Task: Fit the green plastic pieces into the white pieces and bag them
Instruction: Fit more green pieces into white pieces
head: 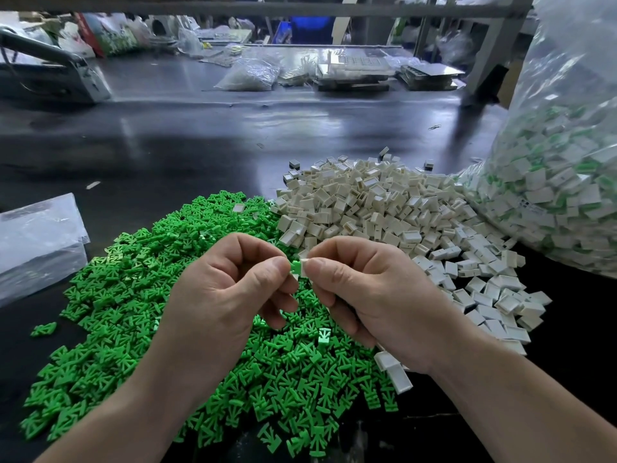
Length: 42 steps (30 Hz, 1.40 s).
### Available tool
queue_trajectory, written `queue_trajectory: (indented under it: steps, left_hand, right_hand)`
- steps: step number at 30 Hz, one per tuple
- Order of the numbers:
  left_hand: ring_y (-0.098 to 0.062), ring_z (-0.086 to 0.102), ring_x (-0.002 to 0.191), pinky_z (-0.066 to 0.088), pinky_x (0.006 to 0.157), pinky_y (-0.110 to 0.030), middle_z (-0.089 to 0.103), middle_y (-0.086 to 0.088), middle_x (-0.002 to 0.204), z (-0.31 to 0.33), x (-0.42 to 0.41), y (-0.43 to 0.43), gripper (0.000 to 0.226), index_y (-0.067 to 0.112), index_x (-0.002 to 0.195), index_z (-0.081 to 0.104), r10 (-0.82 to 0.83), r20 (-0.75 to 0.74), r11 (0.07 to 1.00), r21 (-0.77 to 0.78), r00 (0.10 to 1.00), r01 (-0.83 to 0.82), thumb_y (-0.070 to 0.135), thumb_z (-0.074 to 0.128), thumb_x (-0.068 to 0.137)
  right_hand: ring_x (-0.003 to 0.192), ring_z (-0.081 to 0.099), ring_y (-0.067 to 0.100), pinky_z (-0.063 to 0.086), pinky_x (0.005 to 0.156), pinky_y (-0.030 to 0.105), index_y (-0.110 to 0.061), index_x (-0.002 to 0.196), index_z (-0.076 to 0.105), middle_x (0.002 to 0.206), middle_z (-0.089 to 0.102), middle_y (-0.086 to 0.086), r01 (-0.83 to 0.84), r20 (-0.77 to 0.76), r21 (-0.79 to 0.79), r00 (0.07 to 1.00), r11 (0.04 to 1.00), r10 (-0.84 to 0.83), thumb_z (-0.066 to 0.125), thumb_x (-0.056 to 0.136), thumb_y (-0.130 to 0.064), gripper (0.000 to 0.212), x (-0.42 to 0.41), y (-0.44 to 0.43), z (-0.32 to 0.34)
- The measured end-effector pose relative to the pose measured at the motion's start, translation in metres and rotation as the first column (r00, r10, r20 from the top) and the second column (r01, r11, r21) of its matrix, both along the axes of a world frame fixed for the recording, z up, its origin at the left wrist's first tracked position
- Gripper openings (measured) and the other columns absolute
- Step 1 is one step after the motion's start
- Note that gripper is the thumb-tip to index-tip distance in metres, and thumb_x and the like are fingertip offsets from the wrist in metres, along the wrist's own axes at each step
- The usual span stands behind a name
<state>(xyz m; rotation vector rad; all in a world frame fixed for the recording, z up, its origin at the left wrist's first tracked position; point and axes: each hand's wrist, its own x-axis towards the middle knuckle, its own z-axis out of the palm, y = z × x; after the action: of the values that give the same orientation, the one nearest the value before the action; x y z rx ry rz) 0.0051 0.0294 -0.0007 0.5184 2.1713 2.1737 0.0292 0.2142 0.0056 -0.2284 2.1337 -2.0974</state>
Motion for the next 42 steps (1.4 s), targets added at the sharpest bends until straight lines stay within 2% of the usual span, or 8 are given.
queue_trajectory:
  steps: [8, 14, 17, 19, 23, 27, 35, 42]
  left_hand:
    - [-0.024, 0.068, 0.061, 0.051, 0.049, -0.026, 0.071, -0.012, 0.074, 0.0, 0.001, 0.0, 0.006, 0.022, 0.081, 0.069, -0.014, 0.028, 1.0, 0.022, 1.0, 0.013, 0.023, 0.064, 0.083]
    - [-0.024, 0.063, 0.056, 0.048, 0.044, -0.027, 0.066, -0.015, 0.069, 0.003, 0.001, 0.002, 0.015, 0.018, 0.082, 0.07, -0.144, 0.198, 0.97, 0.224, 0.969, 0.099, 0.032, 0.069, 0.078]
    - [-0.021, 0.061, 0.052, 0.049, 0.043, -0.025, 0.063, -0.012, 0.066, 0.004, 0.002, 0.004, 0.031, 0.013, 0.106, 0.069, -0.349, 0.286, 0.894, 0.386, 0.893, 0.226, 0.034, 0.071, 0.083]
    - [-0.019, 0.065, 0.055, 0.052, 0.045, -0.025, 0.066, -0.01, 0.069, 0.004, 0.004, 0.005, 0.038, 0.011, 0.116, 0.067, -0.5, 0.282, 0.803, 0.504, 0.819, 0.317, 0.033, 0.07, 0.086]
    - [-0.02, 0.07, 0.06, 0.056, 0.049, -0.025, 0.07, -0.013, 0.073, 0.004, 0.006, 0.007, 0.037, 0.008, 0.114, 0.07, -0.589, 0.277, 0.706, 0.634, 0.759, 0.316, 0.027, 0.071, 0.083]
    - [-0.021, 0.071, 0.06, 0.056, 0.049, -0.026, 0.071, -0.013, 0.073, 0.004, 0.006, 0.009, 0.036, 0.009, 0.111, 0.071, -0.577, 0.293, 0.704, 0.652, 0.763, 0.282, 0.027, 0.075, 0.079]
    - [-0.021, 0.068, 0.05, 0.054, 0.043, -0.025, 0.068, -0.011, 0.061, 0.003, 0.008, 0.011, 0.031, 0.013, 0.097, 0.074, -0.528, 0.33, 0.745, 0.623, 0.782, 0.239, 0.029, 0.081, 0.071]
    - [-0.022, 0.072, 0.063, 0.058, 0.051, -0.027, 0.072, -0.011, 0.072, 0.0, 0.009, 0.013, 0.032, 0.013, 0.109, 0.072, -0.568, 0.249, 0.692, 0.66, 0.784, 0.292, 0.029, 0.075, 0.081]
  right_hand:
    - [0.045, 0.047, 0.009, 0.034, 0.038, 0.019, -0.022, 0.089, 0.071, 0.066, 0.057, -0.003, 0.014, -0.055, 0.023, 0.998, 1.0, -0.013, 0.064, 0.098, -0.027, 0.012, 0.002, -0.001, 0.002]
    - [0.044, 0.046, 0.01, 0.033, 0.036, 0.019, -0.021, 0.087, 0.07, 0.066, 0.057, -0.003, -0.009, -0.024, -0.027, 1.0, 1.0, 0.008, 0.064, 0.095, -0.029, 0.013, 0.003, -0.003, 0.002]
    - [0.041, 0.044, 0.009, 0.031, 0.035, 0.017, -0.02, 0.081, 0.068, 0.066, 0.056, 0.001, -0.034, 0.009, -0.102, 0.999, 0.994, 0.035, 0.062, 0.092, -0.031, 0.017, 0.003, -0.006, 0.0]
    - [0.04, 0.042, 0.01, 0.029, 0.033, 0.016, -0.007, 0.09, 0.066, 0.067, 0.055, 0.007, -0.053, 0.046, -0.192, 0.997, 0.98, 0.063, 0.062, 0.091, -0.031, 0.025, 0.003, -0.008, -0.001]
    - [0.038, 0.041, 0.007, 0.028, 0.032, 0.014, -0.012, 0.097, 0.07, 0.062, 0.055, 0.0, -0.059, 0.111, -0.322, 0.989, 0.945, 0.1, 0.064, 0.089, -0.03, 0.02, 0.005, -0.011, 0.0]
    - [0.036, 0.04, 0.005, 0.026, 0.031, 0.014, -0.021, 0.082, 0.07, 0.057, 0.055, -0.004, -0.068, 0.112, -0.356, 0.987, 0.932, 0.115, 0.064, 0.09, -0.029, 0.012, 0.005, -0.01, 0.002]
    - [0.04, 0.039, 0.009, 0.027, 0.032, 0.016, -0.002, 0.101, 0.066, 0.065, 0.054, 0.005, -0.069, 0.129, -0.249, 0.986, 0.966, 0.104, 0.067, 0.086, -0.031, 0.032, 0.003, -0.011, 0.001]
    - [0.036, 0.04, 0.005, 0.024, 0.032, 0.014, -0.015, 0.096, 0.068, 0.055, 0.056, -0.005, -0.096, 0.111, -0.341, 0.984, 0.935, 0.141, 0.062, 0.09, -0.031, 0.018, 0.005, -0.011, 0.004]
